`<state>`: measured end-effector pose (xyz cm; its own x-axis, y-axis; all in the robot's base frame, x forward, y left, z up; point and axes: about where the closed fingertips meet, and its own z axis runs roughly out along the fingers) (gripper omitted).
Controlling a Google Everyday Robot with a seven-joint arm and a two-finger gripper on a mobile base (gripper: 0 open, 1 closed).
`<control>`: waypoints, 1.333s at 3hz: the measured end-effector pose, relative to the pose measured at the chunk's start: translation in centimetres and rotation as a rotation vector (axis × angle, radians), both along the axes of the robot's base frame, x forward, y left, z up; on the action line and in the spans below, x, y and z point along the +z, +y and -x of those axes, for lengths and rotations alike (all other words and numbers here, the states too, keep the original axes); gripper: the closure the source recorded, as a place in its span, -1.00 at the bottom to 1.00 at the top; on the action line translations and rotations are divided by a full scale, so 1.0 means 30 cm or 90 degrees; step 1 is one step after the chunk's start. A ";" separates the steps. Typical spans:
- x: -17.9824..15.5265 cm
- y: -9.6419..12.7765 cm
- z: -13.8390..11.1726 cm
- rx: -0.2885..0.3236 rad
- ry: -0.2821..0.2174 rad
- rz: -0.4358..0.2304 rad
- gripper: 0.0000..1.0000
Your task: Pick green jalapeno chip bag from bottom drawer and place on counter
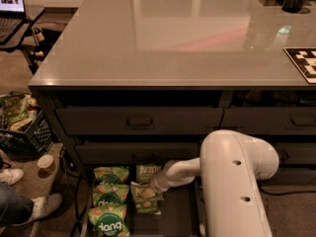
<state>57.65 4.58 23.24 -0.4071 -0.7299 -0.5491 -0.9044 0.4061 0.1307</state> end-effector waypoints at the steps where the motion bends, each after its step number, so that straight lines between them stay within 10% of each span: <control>1: 0.000 0.000 0.000 0.000 0.000 0.000 0.30; 3: 0.013 0.000 0.004 -0.001 0.005 -0.018 1.00; 4: 0.116 -0.010 0.031 -0.013 0.021 -0.081 1.00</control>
Offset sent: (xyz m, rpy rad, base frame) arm 0.0000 0.0000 0.0000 0.0000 0.0000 0.0000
